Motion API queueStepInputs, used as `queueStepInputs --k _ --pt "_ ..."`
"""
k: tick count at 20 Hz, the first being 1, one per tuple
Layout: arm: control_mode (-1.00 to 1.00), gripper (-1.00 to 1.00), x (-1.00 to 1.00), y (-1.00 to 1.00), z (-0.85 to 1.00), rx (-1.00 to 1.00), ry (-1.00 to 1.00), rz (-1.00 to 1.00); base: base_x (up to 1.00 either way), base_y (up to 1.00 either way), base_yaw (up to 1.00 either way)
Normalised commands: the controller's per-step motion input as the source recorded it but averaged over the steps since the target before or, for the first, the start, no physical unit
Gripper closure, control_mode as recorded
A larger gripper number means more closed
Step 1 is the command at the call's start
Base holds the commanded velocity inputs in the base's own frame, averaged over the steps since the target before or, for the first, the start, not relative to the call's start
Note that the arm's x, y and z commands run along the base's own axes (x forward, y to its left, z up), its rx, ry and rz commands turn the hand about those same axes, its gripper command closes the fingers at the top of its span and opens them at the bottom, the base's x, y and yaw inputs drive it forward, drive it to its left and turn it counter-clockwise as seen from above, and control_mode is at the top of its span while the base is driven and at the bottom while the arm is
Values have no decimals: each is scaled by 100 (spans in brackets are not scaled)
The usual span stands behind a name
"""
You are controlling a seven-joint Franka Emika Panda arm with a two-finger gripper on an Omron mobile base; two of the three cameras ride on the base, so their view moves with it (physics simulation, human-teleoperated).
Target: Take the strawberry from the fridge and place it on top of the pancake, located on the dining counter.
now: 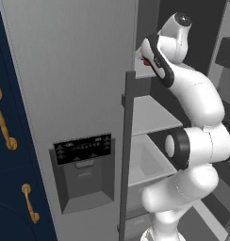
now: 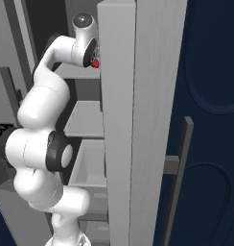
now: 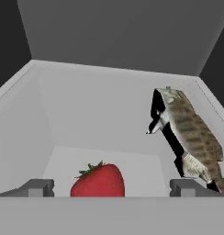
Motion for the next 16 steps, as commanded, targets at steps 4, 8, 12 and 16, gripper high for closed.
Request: queueStepInputs --k 4,8,12,16 --pt "-100 -100 31 1 -3 -2 4 0 0 0 0" --pt "-100 -100 -11 0 -6 0 3 0 0 0 0" --pt "-100 -100 -3 10 -20 0 8 0 0 0 0" --pt "-100 -100 12 3 -30 0 14 0 0 0 0"
